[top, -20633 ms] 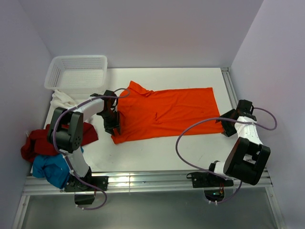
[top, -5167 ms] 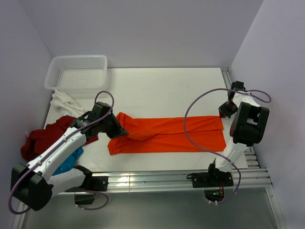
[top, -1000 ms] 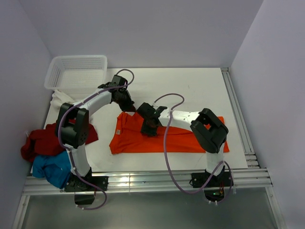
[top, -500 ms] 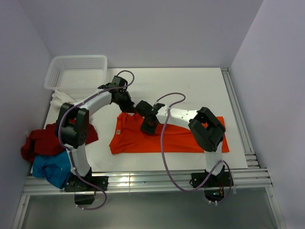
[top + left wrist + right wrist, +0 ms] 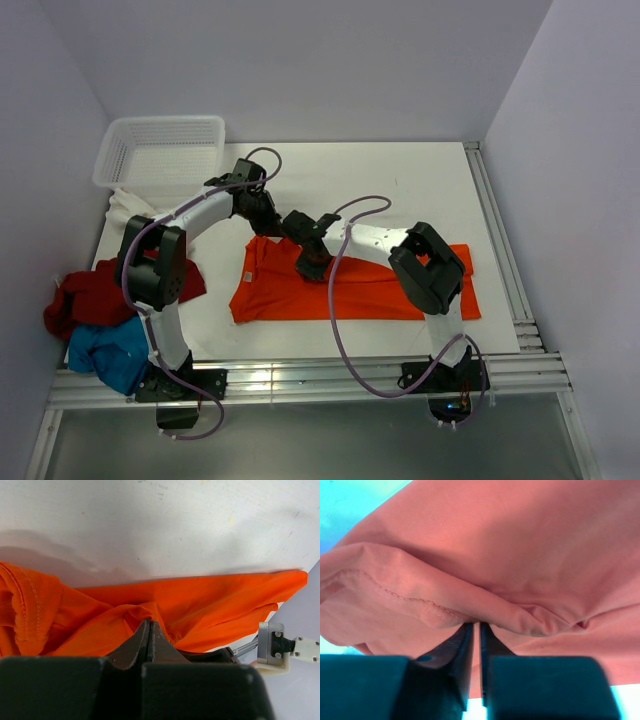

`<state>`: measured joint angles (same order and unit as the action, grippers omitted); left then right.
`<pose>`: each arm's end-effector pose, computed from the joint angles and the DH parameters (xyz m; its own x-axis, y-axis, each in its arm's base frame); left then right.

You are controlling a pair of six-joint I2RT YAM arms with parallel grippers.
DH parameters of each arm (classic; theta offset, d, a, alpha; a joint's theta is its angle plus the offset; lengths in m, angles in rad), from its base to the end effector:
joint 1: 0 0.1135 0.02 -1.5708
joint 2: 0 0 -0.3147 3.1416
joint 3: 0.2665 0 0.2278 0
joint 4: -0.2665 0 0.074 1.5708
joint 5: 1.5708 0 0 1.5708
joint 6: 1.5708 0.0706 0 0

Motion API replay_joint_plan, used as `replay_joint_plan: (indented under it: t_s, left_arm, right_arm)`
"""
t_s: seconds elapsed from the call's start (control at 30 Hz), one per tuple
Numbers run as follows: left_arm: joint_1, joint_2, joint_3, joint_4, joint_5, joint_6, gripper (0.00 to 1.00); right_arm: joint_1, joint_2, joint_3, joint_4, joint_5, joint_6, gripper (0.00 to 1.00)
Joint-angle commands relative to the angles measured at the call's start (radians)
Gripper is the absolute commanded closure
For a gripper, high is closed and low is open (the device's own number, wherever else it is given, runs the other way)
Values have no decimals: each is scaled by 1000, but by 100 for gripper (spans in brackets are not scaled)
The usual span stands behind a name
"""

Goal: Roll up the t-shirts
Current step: Fold the tshirt

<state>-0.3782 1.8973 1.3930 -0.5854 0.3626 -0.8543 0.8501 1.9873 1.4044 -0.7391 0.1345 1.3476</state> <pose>0.3691 -0.1736 0.2338 -0.9164 -0.3946 -0.0668 -0.2943 0.7777 -0.5555 0.2706 0.2937 0.1909 -0.8464 0.5007 -0.1813 0.4638 0.8604 0.2114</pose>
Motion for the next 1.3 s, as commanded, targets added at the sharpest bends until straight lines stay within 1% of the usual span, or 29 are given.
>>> replay_joint_plan:
  t_s: [0.0, 0.03, 0.07, 0.1, 0.2, 0.37, 0.57, 0.67, 0.8, 0.97, 1.13, 1.27]
  left_arm:
    - [2, 6, 0, 22, 32, 21, 100]
    - [2, 5, 1, 22, 30, 24, 100]
    - [2, 3, 3, 21, 29, 26, 100]
    - [2, 3, 4, 18, 27, 31, 100]
    - [2, 0, 3, 15, 18, 32, 100]
    - [2, -23, -22, 27, 7, 23, 100]
    - [2, -50, -43, 33, -10, 14, 100]
    - [1, -73, -63, 41, -20, 1, 100]
    - [-1, -115, -84, 44, -39, -15, 100]
    - [-2, -167, -115, 36, -65, -32, 100]
    - [-25, -225, -164, 48, -99, -58, 100]
    - [-51, -254, -189, 47, -117, -86, 100]
  right_arm:
    - [-6, 5, 42, -59, 56, 39, 88]
    - [-6, 5, 44, -71, 56, 38, 92]
    - [-6, 2, 50, -77, 59, 38, 98]
    - [-6, -1, 48, -80, 60, 36, 100]
    - [-5, -33, 21, -74, 56, 32, 100]
    - [-5, -100, -53, 6, 22, 12, 100]
    - [0, -157, -80, 29, -1, -11, 100]
    - [0, -191, -111, 66, -12, -28, 100]
    - [1, -203, -123, 64, -33, -45, 100]
    - [7, -242, -191, 86, -56, -62, 100]
    - [7, -298, -287, 130, -78, -77, 100]
    - [7, -320, -318, 141, -87, -110, 100]
